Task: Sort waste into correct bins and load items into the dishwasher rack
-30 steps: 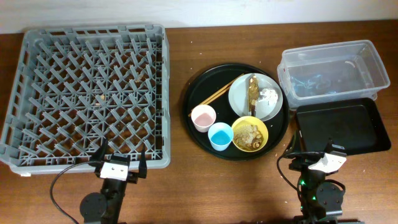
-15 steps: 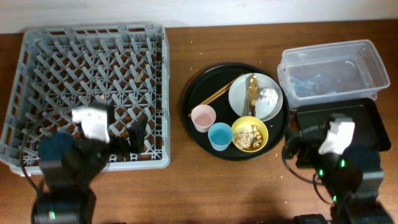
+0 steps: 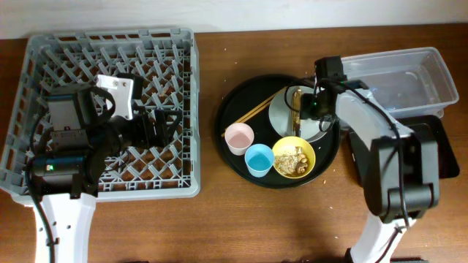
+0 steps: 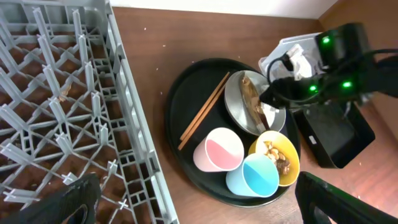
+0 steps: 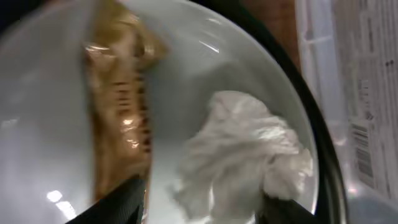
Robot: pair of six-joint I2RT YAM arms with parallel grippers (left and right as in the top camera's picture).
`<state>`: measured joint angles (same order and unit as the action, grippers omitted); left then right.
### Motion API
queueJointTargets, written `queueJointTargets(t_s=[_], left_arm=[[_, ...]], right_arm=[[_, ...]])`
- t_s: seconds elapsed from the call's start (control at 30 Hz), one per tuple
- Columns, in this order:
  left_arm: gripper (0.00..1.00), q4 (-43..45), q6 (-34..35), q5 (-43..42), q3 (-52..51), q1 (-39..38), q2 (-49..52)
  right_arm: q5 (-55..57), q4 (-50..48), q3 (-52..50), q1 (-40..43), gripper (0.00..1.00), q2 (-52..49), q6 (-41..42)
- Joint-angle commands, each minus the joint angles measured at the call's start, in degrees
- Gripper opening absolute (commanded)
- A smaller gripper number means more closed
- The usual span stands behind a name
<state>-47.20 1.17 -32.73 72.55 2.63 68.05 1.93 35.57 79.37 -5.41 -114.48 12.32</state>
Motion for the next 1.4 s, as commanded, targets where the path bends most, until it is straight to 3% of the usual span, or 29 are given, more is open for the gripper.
queueJointTargets(t_s=[0.0, 0.03, 0.07, 0.1, 0.2, 0.3, 0.43, 0.47, 0.5, 0.53, 0.57, 0.6, 0.7, 0.77, 0.87, 0.93, 0.97, 1.0, 1.1, 1.13, 1.23, 1.27, 1.3, 1.37], left_arm=[[0.99, -0.9, 0.1, -1.0, 1.0, 0.0, -0.1], [0.99, -1.1, 0.1, -1.0, 1.0, 0.0, -0.1], [0.99, -1.1, 0.1, -0.9, 1.0, 0.0, -0.1], [0.99, -1.1, 0.1, -1.0, 1.0, 0.0, -0.1], [0.99, -1.1, 0.1, -0.9, 1.0, 0.0, -0.1], [0.99, -1.1, -0.8, -0.3, 1.0, 0.0, -0.1], [0.99, -1.1, -0.8, -0.3, 1.0, 0.0, -0.1], [0.99, -1.1, -0.8, -0.3, 1.0, 0.0, -0.1], [0.99, -1.2, -0.8, -0.3, 1.0, 0.0, -0.1], [0.99, -1.5, -0.8, -0.3, 1.0, 0.0, -0.1], [0.99, -1.5, -0.8, -0.3, 1.0, 0.0, -0.1], [0.99, -1.5, -0.8, -0.3, 1.0, 0.0, -0.1], [0.99, -1.5, -0.8, -0.3, 1.0, 0.0, -0.1], [0.99, -1.5, -0.8, -0.3, 1.0, 0.0, -0.1], [0.99, -1.6, -0.8, -0.3, 1.0, 0.0, -0.1], [0.99, -1.6, -0.8, -0.3, 1.0, 0.0, -0.1], [0.99, -1.6, -0.8, -0.3, 1.0, 0.0, -0.1], [0.99, -1.6, -0.8, -0.3, 1.0, 0.0, -0.1], [0.99, -1.7, -0.8, -0.3, 1.0, 0.0, -0.1], [0.99, -1.7, -0.8, -0.3, 1.0, 0.0, -0.1], [0.99, -1.7, -0.8, -0.3, 1.0, 0.0, -0.1], [0.99, -1.7, -0.7, -0.3, 1.0, 0.0, -0.1], [0.99, -1.7, -0.7, -0.3, 1.0, 0.0, -0.1], [0.99, -1.8, -0.7, -0.5, 1.0, 0.0, -0.1]], right_arm=[[5.4, -2.9, 0.3, -0.1, 0.41, -2.8, 0.8], [5.4, -2.8, 0.3, -0.1, 0.24, -3.0, 0.8], [5.4, -2.9, 0.3, -0.1, 0.19, -3.0, 0.8], [5.4, -2.9, 0.3, -0.1, 0.04, -3.0, 0.8], [5.2, 1.7, 1.9, -0.2, 0.04, 1.7, 0.8], [3.3, 4.9, 4.5, 0.3, 0.04, 16.7, 0.8], [9.7, 0.5, 4.5, 8.7, 0.04, 15.3, 0.8], [9.4, -0.7, 4.5, 10.5, 0.64, 13.5, 0.7], [6.2, -1.3, 4.6, 11.5, 0.76, 13.3, 0.0], [-4.7, 0.1, 5.4, 11.8, 0.76, 15.0, -0.5], [-15.3, 1.8, 5.6, 11.3, 0.64, 16.5, -2.6], [-18.3, 2.4, 5.6, 10.1, 0.61, 16.8, -2.4], [-15.3, 6.3, 5.2, 1.9, 0.53, 15.1, -2.4], [-0.7, 6.2, 5.2, -3.8, 0.52, 9.0, 4.8], [-3.8, 1.6, 5.2, -4.7, 0.46, -2.5, 6.9], [-5.8, 0.5, 5.2, -4.7, 0.29, -5.3, 6.9], [-6.5, 0.6, 5.3, -4.7, 0.08, -4.8, 6.8], [-6.4, 2.0, 6.4, -4.0, 0.04, -2.4, 6.8], [-5.9, 4.9, 9.7, 1.6, 0.04, 8.3, 8.1], [-3.6, 4.9, 9.8, 6.1, 0.04, 12.4, 15.4], [2.0, 2.0, 9.8, 15.2, 0.04, 10.6, 22.7], [3.0, -1.0, 9.8, 16.7, 0.2, 8.5, 22.4], [-0.6, -4.1, 9.8, 17.9, 0.57, 7.4, 16.9], [-12.1, -1.7, 11.0, 19.4, 0.68, 10.6, 9.9]])
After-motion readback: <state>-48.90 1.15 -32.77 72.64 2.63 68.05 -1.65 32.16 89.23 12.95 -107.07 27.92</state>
